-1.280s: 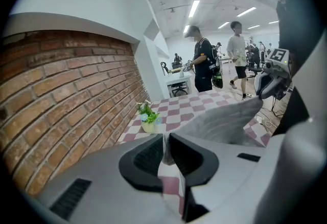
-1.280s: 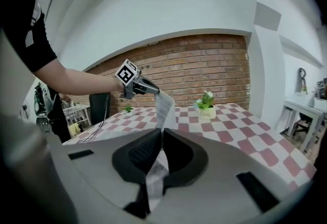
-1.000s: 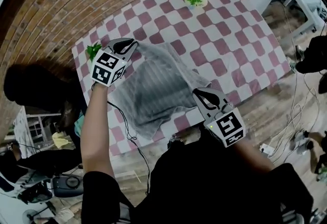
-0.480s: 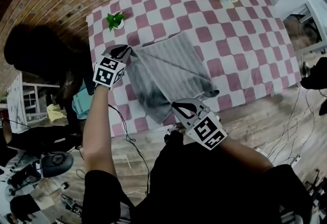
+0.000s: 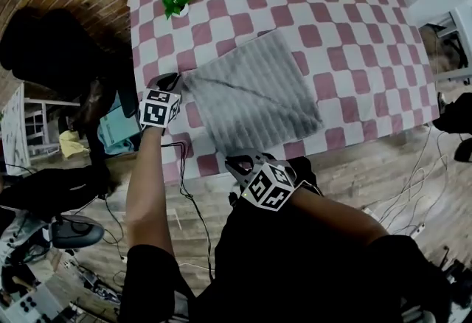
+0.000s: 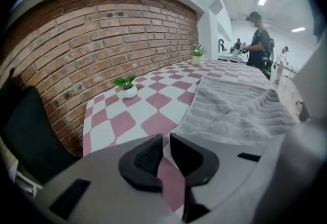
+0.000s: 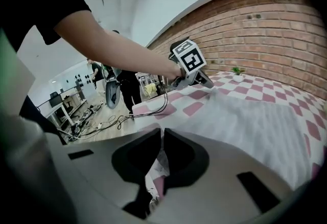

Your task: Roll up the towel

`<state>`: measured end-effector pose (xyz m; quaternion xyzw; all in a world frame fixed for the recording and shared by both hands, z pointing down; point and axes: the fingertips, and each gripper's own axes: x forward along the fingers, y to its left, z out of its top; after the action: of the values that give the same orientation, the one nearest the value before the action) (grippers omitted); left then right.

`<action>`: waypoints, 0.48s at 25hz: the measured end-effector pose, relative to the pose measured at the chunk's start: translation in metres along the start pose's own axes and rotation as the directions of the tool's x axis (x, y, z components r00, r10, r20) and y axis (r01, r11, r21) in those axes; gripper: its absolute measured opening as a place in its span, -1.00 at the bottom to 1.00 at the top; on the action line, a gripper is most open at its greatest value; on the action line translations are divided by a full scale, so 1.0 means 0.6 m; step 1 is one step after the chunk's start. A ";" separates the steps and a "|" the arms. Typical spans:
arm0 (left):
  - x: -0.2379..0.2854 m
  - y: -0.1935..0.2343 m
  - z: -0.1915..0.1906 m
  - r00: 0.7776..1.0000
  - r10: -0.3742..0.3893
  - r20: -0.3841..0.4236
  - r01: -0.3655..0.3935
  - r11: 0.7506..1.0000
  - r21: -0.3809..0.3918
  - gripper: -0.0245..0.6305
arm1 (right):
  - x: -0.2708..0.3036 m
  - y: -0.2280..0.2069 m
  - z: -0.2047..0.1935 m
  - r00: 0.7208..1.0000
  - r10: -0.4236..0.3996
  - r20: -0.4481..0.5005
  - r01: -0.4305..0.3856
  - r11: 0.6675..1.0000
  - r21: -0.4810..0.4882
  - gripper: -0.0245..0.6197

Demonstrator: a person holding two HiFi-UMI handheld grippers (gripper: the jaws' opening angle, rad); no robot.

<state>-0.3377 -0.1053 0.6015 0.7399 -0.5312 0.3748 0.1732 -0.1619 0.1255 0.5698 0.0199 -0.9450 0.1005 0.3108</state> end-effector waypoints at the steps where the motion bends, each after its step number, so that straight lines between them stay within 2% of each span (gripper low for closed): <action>1: -0.005 0.003 -0.011 1.000 0.011 0.008 -0.011 0.999 -0.038 -0.76 | 0.013 0.010 -0.005 1.000 0.024 -0.008 -0.024 1.000 -0.013 -0.86; 3: -0.023 -0.004 -0.027 0.999 0.021 0.040 -0.017 0.996 -0.091 -0.52 | 0.023 0.027 -0.010 0.998 0.059 0.005 -0.058 0.998 -0.033 -0.81; 6: -0.068 -0.044 -0.041 0.993 0.025 0.113 -0.015 0.996 -0.085 -0.37 | -0.005 0.025 -0.006 0.995 0.039 0.087 -0.034 0.998 -0.049 -0.55; 9: -0.117 -0.107 -0.062 0.986 -0.011 0.164 0.017 0.999 -0.035 -0.27 | -0.056 -0.006 -0.006 0.983 -0.047 0.179 0.058 0.997 -0.056 -0.55; 12: -0.158 -0.187 -0.090 0.982 -0.081 0.170 0.075 0.996 0.043 -0.20 | -0.107 -0.058 -0.036 0.969 -0.171 0.176 0.180 0.983 -0.036 -0.55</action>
<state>-0.2697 0.0340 0.5831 0.7927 -0.5079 0.3120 0.1279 -0.0939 0.0941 0.5552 0.1040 -0.9650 0.0463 0.2361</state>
